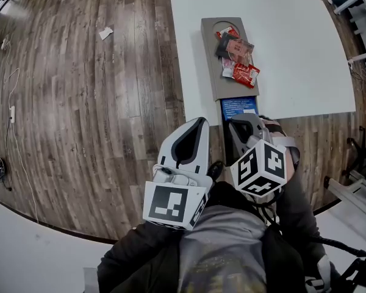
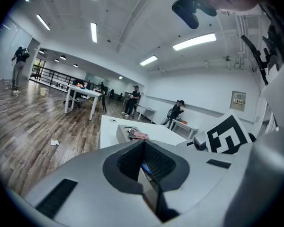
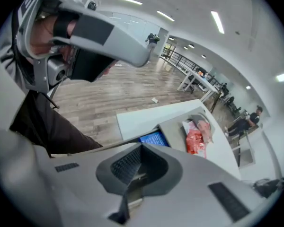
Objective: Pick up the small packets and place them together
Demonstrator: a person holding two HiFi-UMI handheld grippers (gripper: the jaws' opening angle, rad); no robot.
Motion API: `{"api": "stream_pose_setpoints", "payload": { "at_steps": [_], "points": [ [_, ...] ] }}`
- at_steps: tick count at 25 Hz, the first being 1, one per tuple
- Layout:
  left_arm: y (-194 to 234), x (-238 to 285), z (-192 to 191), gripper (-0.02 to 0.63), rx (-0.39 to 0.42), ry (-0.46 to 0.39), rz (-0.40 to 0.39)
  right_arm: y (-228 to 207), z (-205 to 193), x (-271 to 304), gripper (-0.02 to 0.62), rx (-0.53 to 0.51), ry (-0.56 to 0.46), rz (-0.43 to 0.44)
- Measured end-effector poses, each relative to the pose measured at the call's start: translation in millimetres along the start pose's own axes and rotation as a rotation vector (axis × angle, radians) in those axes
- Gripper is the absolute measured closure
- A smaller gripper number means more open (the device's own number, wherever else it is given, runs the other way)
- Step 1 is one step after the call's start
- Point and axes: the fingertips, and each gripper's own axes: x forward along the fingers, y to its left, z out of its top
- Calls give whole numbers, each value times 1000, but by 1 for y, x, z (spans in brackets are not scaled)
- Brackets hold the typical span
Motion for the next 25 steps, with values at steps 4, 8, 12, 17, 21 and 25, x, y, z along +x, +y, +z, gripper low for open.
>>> {"api": "stream_pose_setpoints", "payload": {
  "at_steps": [4, 8, 12, 17, 21, 25],
  "points": [
    [-7, -3, -2, 604, 8, 0, -4, -6, 8, -21, 592, -7, -33, -61],
    [-12, -3, -13, 604, 60, 14, -22, -11, 7, -35, 592, 6, -52, -93],
    [-25, 8, -28, 583, 279, 54, -108, -14, 10, -47, 592, 10, -68, -108],
    [-36, 25, -39, 488, 536, 72, -196, -20, 12, -55, 592, 22, -87, -111],
    [-46, 36, -48, 463, 672, 110, -268, -22, 13, -57, 592, 25, -95, -102],
    [-51, 49, -54, 463, 847, 130, -302, -24, 16, -59, 592, 41, -111, -91]
  ]
}}
